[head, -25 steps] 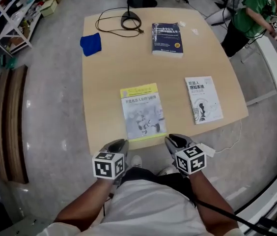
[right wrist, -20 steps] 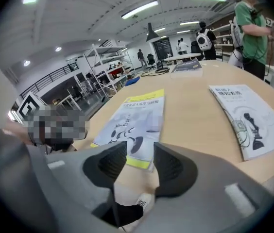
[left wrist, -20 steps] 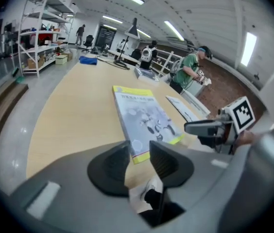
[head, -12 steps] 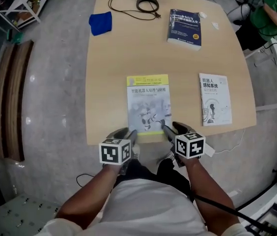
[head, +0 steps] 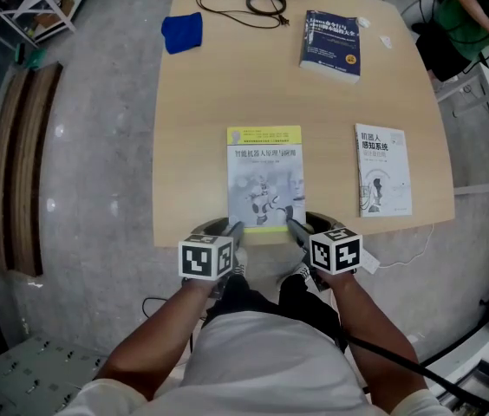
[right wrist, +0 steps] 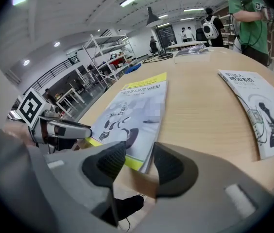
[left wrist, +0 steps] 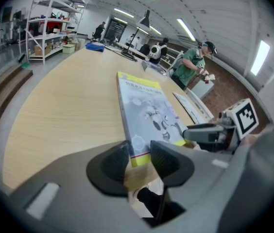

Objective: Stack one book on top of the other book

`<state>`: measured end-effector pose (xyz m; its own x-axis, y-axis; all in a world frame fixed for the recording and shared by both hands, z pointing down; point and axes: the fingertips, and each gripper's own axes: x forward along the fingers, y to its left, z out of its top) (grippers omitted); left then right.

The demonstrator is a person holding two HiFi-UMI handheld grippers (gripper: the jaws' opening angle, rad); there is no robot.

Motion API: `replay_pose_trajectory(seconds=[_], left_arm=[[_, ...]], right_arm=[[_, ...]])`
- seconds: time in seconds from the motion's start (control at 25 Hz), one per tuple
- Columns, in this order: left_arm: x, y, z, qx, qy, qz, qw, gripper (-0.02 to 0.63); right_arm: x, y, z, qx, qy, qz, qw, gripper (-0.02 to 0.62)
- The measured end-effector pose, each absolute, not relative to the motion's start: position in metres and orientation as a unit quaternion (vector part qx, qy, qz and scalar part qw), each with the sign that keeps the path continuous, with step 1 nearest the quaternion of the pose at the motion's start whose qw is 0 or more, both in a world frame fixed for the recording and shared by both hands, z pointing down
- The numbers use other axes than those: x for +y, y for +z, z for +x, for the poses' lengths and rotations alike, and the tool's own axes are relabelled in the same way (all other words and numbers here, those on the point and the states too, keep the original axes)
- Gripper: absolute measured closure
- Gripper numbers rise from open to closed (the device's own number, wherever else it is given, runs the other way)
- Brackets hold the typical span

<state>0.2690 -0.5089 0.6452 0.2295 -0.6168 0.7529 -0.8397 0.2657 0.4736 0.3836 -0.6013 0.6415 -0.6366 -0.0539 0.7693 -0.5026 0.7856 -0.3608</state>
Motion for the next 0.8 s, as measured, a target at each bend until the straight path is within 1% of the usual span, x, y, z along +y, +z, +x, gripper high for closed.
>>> replay_pose_trajectory(seconds=[0.4, 0.68, 0.8], left_arm=[[-0.464, 0.644, 0.296, -0.593, 0.115, 0.611, 0.512, 0.46], [-0.432, 0.645, 0.315, -0.575, 0.133, 0.622, 0.515, 0.463], [-0.425, 0.646, 0.32, -0.567, 0.129, 0.627, 0.519, 0.464]], right_arm=[[-0.56, 0.64, 0.409, -0.86, 0.285, 0.153, 0.394, 0.416], [-0.525, 0.639, 0.43, -0.851, 0.297, 0.137, 0.411, 0.416], [-0.52, 0.64, 0.435, -0.851, 0.307, 0.137, 0.404, 0.416]])
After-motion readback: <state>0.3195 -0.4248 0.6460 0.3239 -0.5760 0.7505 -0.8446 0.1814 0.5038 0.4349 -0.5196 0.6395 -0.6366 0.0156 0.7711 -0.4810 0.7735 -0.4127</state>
